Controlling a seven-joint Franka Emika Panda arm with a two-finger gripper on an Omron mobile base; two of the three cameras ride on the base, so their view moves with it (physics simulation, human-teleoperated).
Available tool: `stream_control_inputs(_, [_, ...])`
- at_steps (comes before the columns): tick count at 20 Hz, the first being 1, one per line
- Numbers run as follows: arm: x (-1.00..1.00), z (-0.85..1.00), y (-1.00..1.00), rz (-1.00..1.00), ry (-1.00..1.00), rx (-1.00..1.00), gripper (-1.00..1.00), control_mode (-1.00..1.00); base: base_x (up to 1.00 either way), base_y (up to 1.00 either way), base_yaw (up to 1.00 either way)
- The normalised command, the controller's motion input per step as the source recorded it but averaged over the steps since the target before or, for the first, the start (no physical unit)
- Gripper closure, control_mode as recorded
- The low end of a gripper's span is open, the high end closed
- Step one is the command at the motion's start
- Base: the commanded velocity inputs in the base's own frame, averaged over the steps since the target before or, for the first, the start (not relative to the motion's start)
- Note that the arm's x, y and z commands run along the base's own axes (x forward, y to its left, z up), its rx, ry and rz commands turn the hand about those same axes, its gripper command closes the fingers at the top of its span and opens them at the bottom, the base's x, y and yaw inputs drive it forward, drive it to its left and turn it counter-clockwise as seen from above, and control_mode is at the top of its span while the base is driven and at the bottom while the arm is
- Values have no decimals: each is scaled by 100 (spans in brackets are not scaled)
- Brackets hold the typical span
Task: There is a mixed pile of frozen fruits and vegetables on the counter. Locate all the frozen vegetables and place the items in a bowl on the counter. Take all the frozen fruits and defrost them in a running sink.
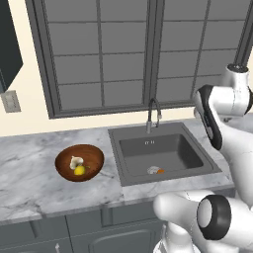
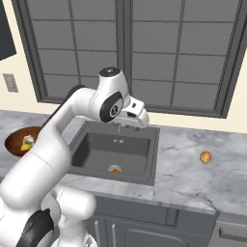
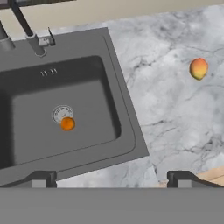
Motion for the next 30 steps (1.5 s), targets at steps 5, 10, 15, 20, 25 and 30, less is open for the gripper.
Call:
stream_control_inputs(5, [-58,0,-57,-5,0,0,-100,-100,0,0,0])
stream_control_inputs(10, [-27,-3,-51,-4,2,0,-100,-100,0,0,0])
stream_control_inputs(15, [10,-7,-47,0,4,0,-100,-100,0,0,0])
stream_control_inputs(20, [12,0,-48,1,0,1,-100,-100,0,0,0])
stream_control_inputs(25, [23,0,-48,6,0,4,-100,-100,0,0,0])
stream_control_inputs(30, [39,-1,-41,2,5,2,-100,-100,0,0,0])
